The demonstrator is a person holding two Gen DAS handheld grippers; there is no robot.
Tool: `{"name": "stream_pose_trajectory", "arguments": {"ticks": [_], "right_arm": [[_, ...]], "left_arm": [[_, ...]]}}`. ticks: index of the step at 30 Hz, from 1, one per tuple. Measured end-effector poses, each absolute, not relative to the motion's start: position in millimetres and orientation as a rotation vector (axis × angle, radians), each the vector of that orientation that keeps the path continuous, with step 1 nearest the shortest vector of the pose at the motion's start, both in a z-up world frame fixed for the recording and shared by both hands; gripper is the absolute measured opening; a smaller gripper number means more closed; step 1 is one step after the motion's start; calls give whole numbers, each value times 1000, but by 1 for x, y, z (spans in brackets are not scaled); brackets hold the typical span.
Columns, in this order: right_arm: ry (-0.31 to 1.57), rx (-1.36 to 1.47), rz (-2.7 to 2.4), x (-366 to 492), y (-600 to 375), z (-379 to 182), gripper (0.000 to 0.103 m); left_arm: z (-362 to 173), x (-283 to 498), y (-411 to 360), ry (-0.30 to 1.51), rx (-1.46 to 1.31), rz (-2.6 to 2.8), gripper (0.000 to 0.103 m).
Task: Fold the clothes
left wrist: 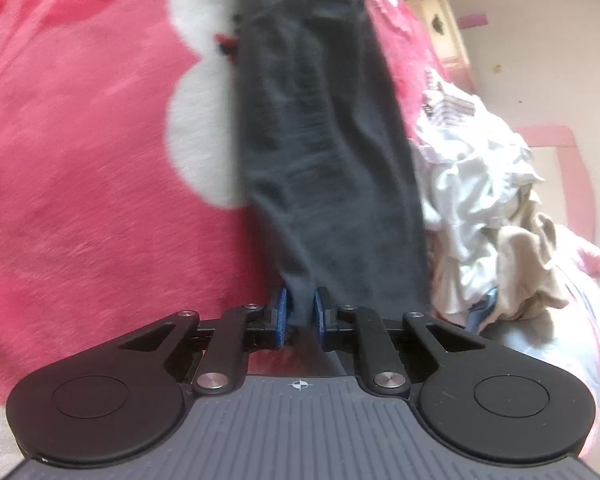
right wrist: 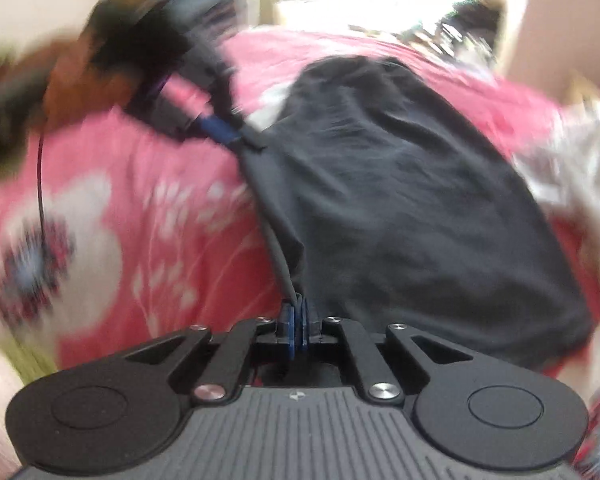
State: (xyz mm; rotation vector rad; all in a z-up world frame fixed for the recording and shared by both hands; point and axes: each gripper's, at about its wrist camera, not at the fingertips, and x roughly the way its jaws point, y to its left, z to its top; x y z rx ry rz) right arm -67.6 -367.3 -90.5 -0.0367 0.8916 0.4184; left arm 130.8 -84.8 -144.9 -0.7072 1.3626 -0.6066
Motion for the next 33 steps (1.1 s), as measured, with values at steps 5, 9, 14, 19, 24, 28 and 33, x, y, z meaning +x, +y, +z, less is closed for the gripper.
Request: {"name": "stream_pose_trajectory", "arguments": {"ticks": [5,9,14,19,24,28,33], "right_arm": [[922,313,370,-51,-414,-102,4],[938,544,324,-38,-445,-117,4],[954,741,284,-28,-470,-138,4],[974,834,272,-23,-483,-149,4],[991,888,289,-24,-491,-153,4],[994,898,295,-25,-495,-153,8],[972,779,291,-32,-496,-138,28]], "left_arm": [[-135,146,-105,1317,-695,-676,20],[-145,156,-116,1272,-735,-717,30],[-155,162,-115,1228,-767,-733,33],[-134,148,-110,1132,-704,-826,36],[-113,127,-115,1066,-560,-942,36],[-129,125,-133,1118,-514,-940,35],[-145,131,-145,1145,-492,-906,35]]}}
